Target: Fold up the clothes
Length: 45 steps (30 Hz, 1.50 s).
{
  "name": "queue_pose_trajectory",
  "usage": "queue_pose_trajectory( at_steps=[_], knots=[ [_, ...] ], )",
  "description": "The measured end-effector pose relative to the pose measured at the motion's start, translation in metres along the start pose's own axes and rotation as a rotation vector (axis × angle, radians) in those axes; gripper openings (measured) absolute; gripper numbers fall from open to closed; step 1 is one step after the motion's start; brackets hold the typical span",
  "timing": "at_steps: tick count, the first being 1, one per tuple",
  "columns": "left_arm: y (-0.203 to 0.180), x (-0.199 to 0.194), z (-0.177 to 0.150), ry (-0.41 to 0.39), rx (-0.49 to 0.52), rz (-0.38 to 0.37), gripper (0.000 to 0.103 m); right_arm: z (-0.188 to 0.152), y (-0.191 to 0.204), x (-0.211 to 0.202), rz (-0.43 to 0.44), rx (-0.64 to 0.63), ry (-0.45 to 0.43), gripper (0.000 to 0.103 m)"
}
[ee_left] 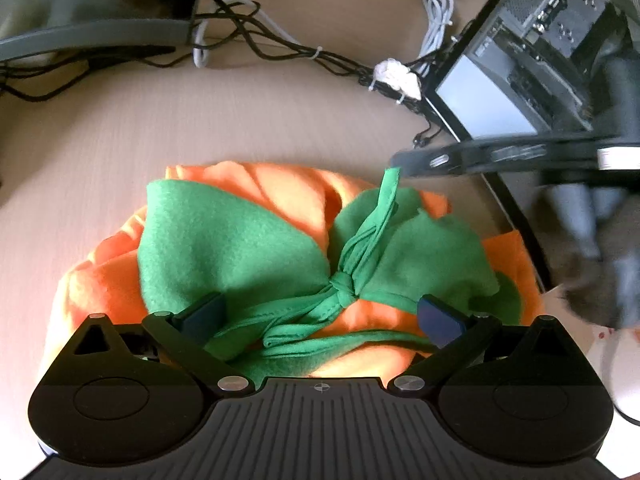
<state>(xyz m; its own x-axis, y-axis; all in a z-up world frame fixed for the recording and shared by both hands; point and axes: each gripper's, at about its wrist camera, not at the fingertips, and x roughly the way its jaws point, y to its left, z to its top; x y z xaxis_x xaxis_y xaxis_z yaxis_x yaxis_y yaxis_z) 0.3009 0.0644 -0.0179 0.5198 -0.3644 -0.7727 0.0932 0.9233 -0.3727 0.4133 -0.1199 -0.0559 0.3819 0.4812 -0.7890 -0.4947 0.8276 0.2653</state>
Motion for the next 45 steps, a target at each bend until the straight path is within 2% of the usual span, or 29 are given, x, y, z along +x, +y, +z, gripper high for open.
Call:
queue_pose_trajectory(
  at_steps=[3, 6, 9, 11, 14, 19, 20, 22, 23, 25, 28, 30, 32, 34, 37, 39, 42, 45],
  knots=[
    [-0.002, -0.018, -0.003, -0.028, -0.02, -0.039, 0.103, 0.005, -0.016, 0.023, 0.045, 0.062, 0.045, 0.045],
    [-0.016, -0.029, -0.004, -0.061, 0.053, -0.156, 0.103, 0.01, -0.023, 0.039, 0.129, 0.114, 0.075, 0.045],
    [-0.039, -0.023, -0.007, -0.071, 0.167, -0.189, 0.103, 0.024, -0.009, 0.051, 0.155, 0.049, 0.095, 0.045],
    [-0.044, -0.008, -0.01, -0.048, 0.193, -0.171, 0.103, 0.03, -0.003, 0.059, 0.154, -0.005, 0.126, 0.048],
    [-0.03, 0.013, -0.015, 0.022, 0.104, -0.116, 0.103, 0.032, 0.006, 0.069, 0.137, -0.076, 0.146, 0.054],
    [-0.005, -0.019, -0.025, -0.038, 0.012, -0.127, 0.103, 0.024, 0.022, 0.067, 0.112, -0.164, 0.163, 0.053],
    [0.002, -0.028, -0.027, -0.055, -0.01, -0.121, 0.103, 0.022, 0.024, 0.065, 0.105, -0.173, 0.165, 0.05],
    [0.019, -0.046, -0.03, -0.089, -0.066, -0.102, 0.103, 0.017, 0.028, 0.062, 0.091, -0.174, 0.17, 0.022],
    [0.027, -0.055, -0.031, -0.107, -0.094, -0.093, 0.103, 0.014, 0.031, 0.058, 0.089, -0.173, 0.163, 0.02],
    [0.042, -0.072, -0.027, -0.146, -0.128, -0.063, 0.103, 0.008, 0.039, 0.044, 0.1, -0.197, 0.118, 0.009],
    [0.062, -0.096, -0.016, -0.213, -0.154, -0.022, 0.103, 0.0, 0.057, 0.002, 0.123, -0.216, 0.044, 0.007],
    [0.07, -0.114, -0.01, -0.268, -0.161, -0.034, 0.103, -0.011, 0.074, -0.029, 0.162, -0.242, 0.016, 0.007],
    [0.073, -0.127, -0.001, -0.318, -0.158, -0.076, 0.103, -0.031, 0.09, -0.044, 0.186, -0.263, 0.053, 0.007],
    [0.07, -0.128, 0.006, -0.347, -0.144, -0.137, 0.103, -0.059, 0.101, -0.041, 0.179, -0.267, 0.12, 0.007],
    [0.056, -0.114, 0.011, -0.314, -0.111, -0.259, 0.103, -0.1, 0.116, -0.03, 0.143, -0.262, 0.188, 0.007],
    [0.045, -0.091, 0.005, -0.218, -0.071, -0.332, 0.103, -0.116, 0.126, -0.033, 0.136, -0.25, 0.186, 0.008],
    [0.037, -0.059, -0.017, -0.053, -0.033, -0.341, 0.103, -0.122, 0.125, -0.062, 0.125, -0.216, 0.137, 0.009],
    [0.037, -0.038, -0.041, 0.065, 0.017, -0.29, 0.103, -0.117, 0.112, -0.103, 0.084, -0.152, 0.049, 0.014]
  ],
)
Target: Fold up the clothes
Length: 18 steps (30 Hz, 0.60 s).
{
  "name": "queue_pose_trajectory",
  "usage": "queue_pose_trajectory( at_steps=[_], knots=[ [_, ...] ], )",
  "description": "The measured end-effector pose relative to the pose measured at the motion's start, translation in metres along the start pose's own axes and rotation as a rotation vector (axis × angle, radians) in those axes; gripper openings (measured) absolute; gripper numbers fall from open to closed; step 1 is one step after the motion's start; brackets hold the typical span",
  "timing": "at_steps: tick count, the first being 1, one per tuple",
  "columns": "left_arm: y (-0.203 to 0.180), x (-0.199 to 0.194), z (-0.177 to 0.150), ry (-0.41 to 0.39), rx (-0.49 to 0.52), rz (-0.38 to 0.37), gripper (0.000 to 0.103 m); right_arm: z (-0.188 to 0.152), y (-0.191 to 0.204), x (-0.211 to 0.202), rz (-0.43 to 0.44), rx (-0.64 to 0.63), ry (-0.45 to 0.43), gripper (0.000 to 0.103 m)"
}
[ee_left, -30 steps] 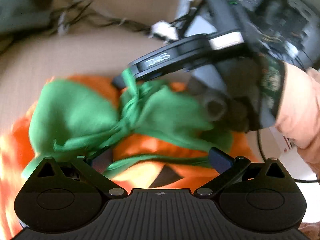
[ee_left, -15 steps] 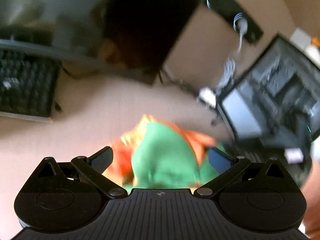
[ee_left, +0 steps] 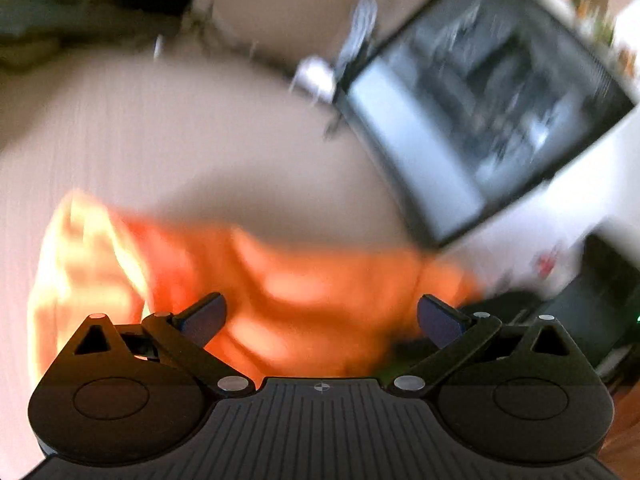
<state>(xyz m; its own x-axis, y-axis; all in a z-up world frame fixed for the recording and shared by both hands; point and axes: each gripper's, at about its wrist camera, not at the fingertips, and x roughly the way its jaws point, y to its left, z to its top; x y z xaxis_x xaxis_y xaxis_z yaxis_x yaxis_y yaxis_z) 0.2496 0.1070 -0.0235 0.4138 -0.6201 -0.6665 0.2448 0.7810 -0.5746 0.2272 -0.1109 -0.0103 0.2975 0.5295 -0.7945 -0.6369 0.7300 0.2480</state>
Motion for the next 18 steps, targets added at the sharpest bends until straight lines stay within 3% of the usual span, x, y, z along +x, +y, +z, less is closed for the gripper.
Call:
queue_pose_trajectory(
  at_steps=[4, 9, 12, 14, 18],
  knots=[
    [0.002, 0.016, -0.015, 0.064, 0.029, 0.044, 0.103, -0.001, -0.02, -0.036, -0.099, 0.096, -0.105, 0.029],
    [-0.002, -0.01, -0.023, 0.024, 0.035, 0.053, 0.103, -0.031, -0.032, 0.007, -0.162, 0.139, 0.09, 0.029],
    [0.012, -0.009, -0.024, 0.038, -0.016, 0.086, 0.103, -0.04, -0.034, 0.023, -0.152, 0.151, 0.085, 0.029],
    [0.023, -0.001, -0.023, 0.058, -0.057, 0.111, 0.103, -0.031, -0.033, 0.036, -0.179, 0.098, 0.056, 0.029],
    [0.024, 0.019, 0.007, 0.006, -0.007, 0.209, 0.103, 0.005, -0.03, 0.071, -0.294, -0.07, -0.007, 0.029]
  ],
)
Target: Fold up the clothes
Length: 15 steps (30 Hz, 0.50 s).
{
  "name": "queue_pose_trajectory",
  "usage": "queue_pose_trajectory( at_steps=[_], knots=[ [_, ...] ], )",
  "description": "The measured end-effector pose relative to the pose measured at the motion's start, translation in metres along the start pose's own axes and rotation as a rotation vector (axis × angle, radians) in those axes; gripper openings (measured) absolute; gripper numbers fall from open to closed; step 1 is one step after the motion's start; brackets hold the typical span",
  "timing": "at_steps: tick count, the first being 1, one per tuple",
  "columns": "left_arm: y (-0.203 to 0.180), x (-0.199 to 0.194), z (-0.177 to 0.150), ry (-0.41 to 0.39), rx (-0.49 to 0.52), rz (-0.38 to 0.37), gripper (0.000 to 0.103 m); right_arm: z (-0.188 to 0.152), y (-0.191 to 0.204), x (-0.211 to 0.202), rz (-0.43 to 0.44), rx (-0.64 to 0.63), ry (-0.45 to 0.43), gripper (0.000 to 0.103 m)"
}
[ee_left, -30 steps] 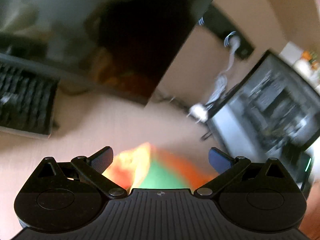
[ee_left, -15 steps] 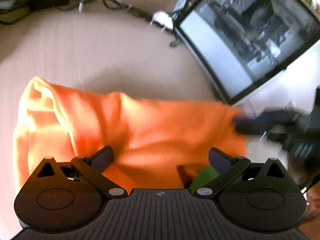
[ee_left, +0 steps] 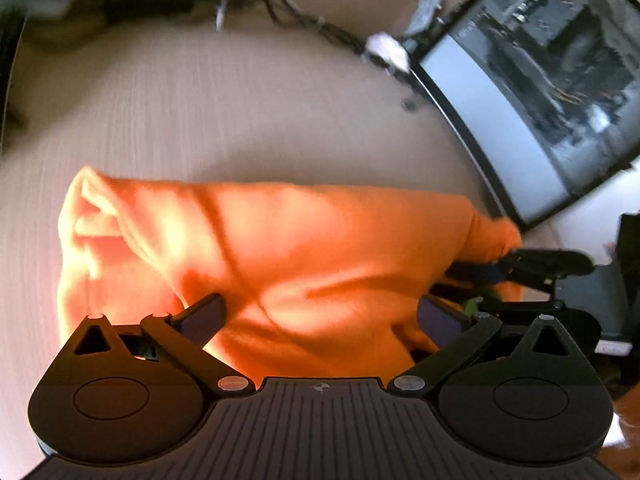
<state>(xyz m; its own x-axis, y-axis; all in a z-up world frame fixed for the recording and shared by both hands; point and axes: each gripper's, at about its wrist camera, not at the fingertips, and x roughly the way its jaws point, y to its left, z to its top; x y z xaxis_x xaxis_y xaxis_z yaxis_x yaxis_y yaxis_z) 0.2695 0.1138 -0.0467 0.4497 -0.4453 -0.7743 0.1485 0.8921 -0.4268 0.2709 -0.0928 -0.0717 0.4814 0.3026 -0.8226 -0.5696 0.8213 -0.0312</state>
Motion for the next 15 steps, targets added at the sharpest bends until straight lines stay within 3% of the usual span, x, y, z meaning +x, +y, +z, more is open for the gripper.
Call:
queue_pose_trajectory(
  at_steps=[3, 7, 8, 10, 12, 15],
  knots=[
    [0.003, 0.007, 0.034, -0.058, -0.011, 0.053, 0.103, 0.038, -0.017, 0.029, -0.066, -0.05, -0.045, 0.029],
    [0.007, -0.012, 0.051, -0.119, -0.042, 0.084, 0.103, 0.069, -0.04, 0.024, -0.125, -0.004, -0.098, 0.03],
    [0.007, -0.02, 0.049, -0.132, -0.033, 0.087, 0.103, 0.068, -0.042, 0.011, -0.112, -0.007, -0.137, 0.031],
    [0.009, -0.025, 0.038, -0.118, -0.029, 0.108, 0.103, 0.062, -0.042, -0.01, -0.082, -0.023, -0.195, 0.047],
    [0.013, -0.025, 0.026, -0.094, -0.04, 0.129, 0.103, 0.049, -0.034, -0.022, -0.038, -0.061, -0.208, 0.056],
    [0.012, -0.024, 0.017, -0.095, -0.074, 0.103, 0.103, 0.023, -0.021, -0.003, -0.047, -0.116, -0.094, 0.056]
  ],
)
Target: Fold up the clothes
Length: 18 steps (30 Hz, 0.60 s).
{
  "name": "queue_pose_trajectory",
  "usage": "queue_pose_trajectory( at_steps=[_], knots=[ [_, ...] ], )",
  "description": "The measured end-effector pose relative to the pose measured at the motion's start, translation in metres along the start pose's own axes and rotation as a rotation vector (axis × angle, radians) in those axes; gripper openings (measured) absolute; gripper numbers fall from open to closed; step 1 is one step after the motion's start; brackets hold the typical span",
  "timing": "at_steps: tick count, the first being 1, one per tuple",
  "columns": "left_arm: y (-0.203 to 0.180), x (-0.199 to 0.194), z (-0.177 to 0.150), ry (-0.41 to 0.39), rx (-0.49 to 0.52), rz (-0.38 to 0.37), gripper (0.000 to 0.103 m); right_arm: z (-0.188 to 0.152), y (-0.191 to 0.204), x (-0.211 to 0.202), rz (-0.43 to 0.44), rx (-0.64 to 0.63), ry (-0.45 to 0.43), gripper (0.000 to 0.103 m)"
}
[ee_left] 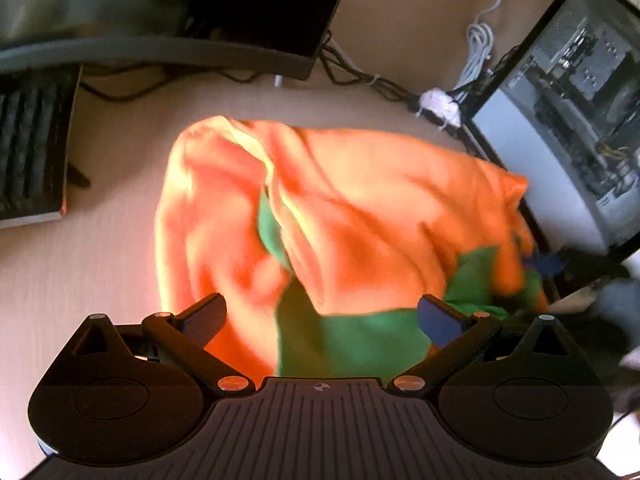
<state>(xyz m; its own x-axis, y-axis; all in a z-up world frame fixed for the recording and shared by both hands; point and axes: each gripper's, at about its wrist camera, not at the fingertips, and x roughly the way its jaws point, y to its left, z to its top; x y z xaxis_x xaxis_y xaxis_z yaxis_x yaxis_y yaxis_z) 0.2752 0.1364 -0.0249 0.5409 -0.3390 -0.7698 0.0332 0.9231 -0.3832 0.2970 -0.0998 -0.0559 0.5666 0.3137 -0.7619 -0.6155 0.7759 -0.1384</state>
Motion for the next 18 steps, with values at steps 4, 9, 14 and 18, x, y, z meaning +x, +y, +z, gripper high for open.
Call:
queue_pose_trajectory(
  at_steps=[4, 9, 14, 18],
  knots=[
    [-0.017, -0.015, 0.006, -0.069, -0.001, -0.112, 0.103, -0.01, 0.002, 0.005, 0.001, 0.03, 0.057, 0.056],
    [-0.05, -0.005, 0.011, -0.087, 0.085, -0.227, 0.103, 0.034, -0.016, -0.038, 0.039, -0.039, -0.089, 0.06],
    [-0.046, 0.043, -0.001, 0.023, -0.002, -0.159, 0.103, 0.102, -0.031, 0.001, 0.135, -0.127, -0.074, 0.082],
    [-0.045, 0.038, -0.01, 0.024, -0.035, -0.149, 0.103, 0.129, -0.03, 0.078, 0.165, -0.19, 0.043, 0.082]
  ],
)
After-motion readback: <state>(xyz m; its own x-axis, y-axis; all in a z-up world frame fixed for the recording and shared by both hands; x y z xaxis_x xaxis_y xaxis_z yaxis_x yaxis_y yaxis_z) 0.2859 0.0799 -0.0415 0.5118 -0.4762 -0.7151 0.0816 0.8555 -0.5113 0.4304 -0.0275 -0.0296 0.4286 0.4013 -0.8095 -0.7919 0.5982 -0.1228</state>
